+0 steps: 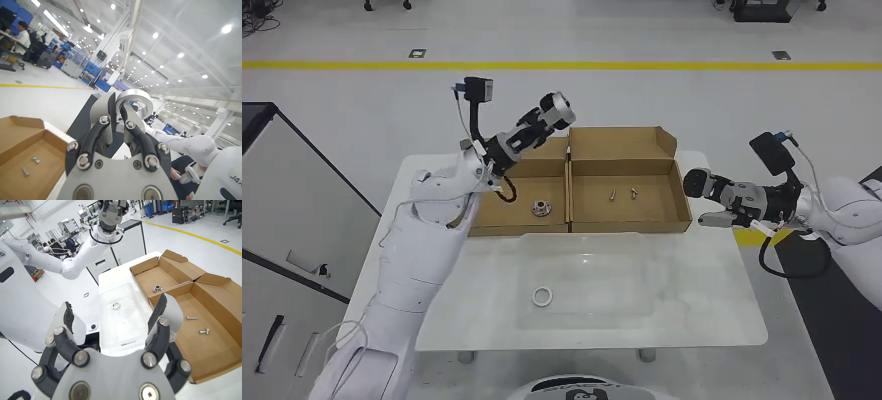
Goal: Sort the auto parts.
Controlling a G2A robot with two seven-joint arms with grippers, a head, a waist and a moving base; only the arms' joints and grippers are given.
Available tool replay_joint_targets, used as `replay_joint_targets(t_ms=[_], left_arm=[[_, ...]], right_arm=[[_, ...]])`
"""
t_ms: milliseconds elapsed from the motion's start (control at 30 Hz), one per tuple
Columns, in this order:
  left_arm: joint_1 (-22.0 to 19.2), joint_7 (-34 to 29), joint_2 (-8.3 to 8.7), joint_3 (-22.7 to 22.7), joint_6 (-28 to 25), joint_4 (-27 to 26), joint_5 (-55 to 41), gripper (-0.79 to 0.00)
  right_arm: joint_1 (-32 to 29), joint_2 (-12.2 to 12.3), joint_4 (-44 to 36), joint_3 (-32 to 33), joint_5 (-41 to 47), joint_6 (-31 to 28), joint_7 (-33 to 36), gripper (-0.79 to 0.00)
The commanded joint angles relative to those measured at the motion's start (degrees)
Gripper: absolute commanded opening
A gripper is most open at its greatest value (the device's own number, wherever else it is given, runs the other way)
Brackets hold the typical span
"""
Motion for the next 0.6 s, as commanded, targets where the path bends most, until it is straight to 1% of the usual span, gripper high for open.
replay_joint_targets(t_ms=[0,167,300,567], left_arm=[[-0.4,-0.8,0.17,0.1,1.8,0.4,3.2,-0.785],[-2.5,-4.0,0.46,1.6,6.4,2.7,11.1,-0.785],[-5.0,-5.7,0.42,3.6,9.3,6.2,16.4,-0.785],[-9.4,-9.2,0.19,8.0,12.6,12.9,26.1,-0.785]], right_arm=[[0.0,0.0,0.0,0.0,0.0,0.0,0.0,0.0],[0.0,0.0,0.0,0.0,0.0,0.0,0.0,0.0],[0.0,0.0,0.0,0.0,0.0,0.0,0.0,0.0],[0.0,0.0,0.0,0.0,0.0,0.0,0.0,0.0]])
